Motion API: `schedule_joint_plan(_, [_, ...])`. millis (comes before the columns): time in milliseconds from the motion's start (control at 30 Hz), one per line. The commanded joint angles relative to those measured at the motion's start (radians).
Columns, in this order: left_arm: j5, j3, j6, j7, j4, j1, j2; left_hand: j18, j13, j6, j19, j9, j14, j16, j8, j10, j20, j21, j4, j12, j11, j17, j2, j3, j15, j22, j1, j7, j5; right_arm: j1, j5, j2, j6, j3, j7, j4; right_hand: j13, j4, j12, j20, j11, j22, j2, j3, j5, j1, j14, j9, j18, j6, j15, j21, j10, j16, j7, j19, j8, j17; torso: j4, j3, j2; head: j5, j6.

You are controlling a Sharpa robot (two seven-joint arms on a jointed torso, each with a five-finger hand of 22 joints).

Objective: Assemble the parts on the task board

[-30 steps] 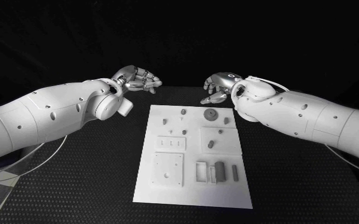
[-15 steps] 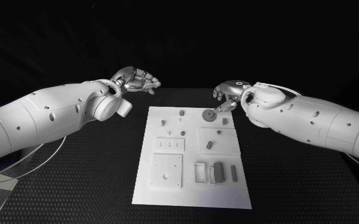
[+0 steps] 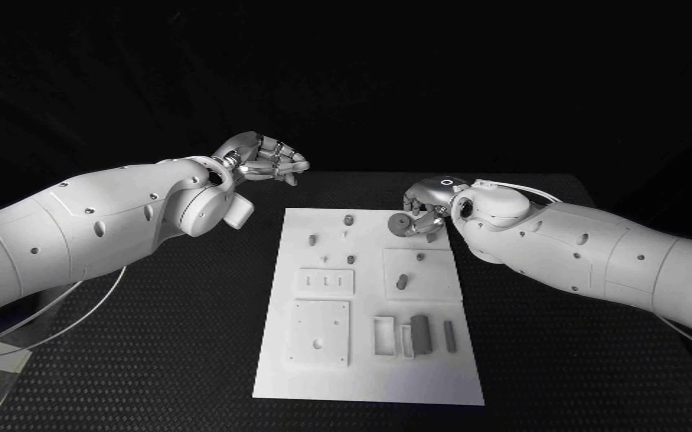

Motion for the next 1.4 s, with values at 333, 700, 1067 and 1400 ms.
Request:
schedule_joint_plan(333, [0.006,0.001,0.018,0.000,0.001,0.001,0.004,-0.021,0.002,0.001,-0.004,0.001,-0.004,-0.008,-0.009,-0.006,-0.010,-0.006,0.001,-0.006,0.006,0.002,-0.003,0.008,0.002,-0.002,-0.012,0.007,-0.006,-0.005,-0.023,0.034,-0.002,0.000,-0.008,-0.022,0.007,-0.004,0.024,-0.006,-0.008,0.017,0.035,-0.030,0.005,0.030,0.012,-0.010,0.047,0.035,-0.009,-0.001,0.078,0.009,0.024,0.019,0.012,-0.006,0.0041,-0.0026,0.000,-0.002,0.001])
schedule_joint_plan(700, [0.006,0.001,0.022,-0.002,0.004,0.001,0.004,-0.022,0.002,0.000,-0.004,0.002,-0.004,-0.009,-0.010,-0.008,-0.010,-0.006,0.001,-0.006,0.007,0.002,-0.002,0.009,0.002,-0.002,-0.015,0.008,-0.006,-0.020,-0.023,0.053,-0.027,0.000,-0.015,-0.055,0.076,-0.004,0.083,-0.013,-0.042,0.021,0.050,-0.059,0.005,0.051,0.031,-0.029,0.047,0.015,-0.039,0.007,0.183,0.023,0.022,0.038,-0.009,-0.005,0.0052,-0.0033,0.000,0.002,-0.002])
schedule_joint_plan(1067, [0.006,0.000,0.023,-0.004,0.005,0.001,0.003,-0.023,0.002,-0.001,-0.005,0.002,-0.005,-0.010,-0.012,-0.010,-0.011,-0.006,0.001,-0.006,0.008,0.003,-0.003,0.010,0.002,-0.003,-0.017,0.008,-0.006,-0.022,-0.015,0.057,0.017,0.000,-0.015,-0.069,0.644,-0.002,0.504,-0.050,-0.080,0.025,0.066,-0.108,0.007,0.069,0.049,-0.067,0.047,0.001,-0.078,0.152,0.086,0.176,-0.005,0.066,-0.036,0.083,0.0019,-0.0021,0.000,0.006,-0.006])
schedule_joint_plan(1400, [0.006,0.000,0.027,-0.005,0.006,0.001,0.005,-0.024,0.003,-0.002,-0.005,0.002,-0.005,-0.010,-0.012,-0.011,-0.011,-0.006,0.001,-0.006,0.008,0.003,-0.003,0.010,0.002,-0.003,-0.018,0.009,-0.006,-0.025,0.002,0.062,0.021,0.000,-0.009,-0.078,0.751,0.000,0.619,-0.072,-0.085,0.026,0.066,-0.103,0.007,0.044,0.071,-0.079,0.047,-0.002,-0.084,0.237,0.091,0.268,-0.010,0.085,-0.043,0.131,0.0027,-0.0008,0.000,0.008,-0.008])
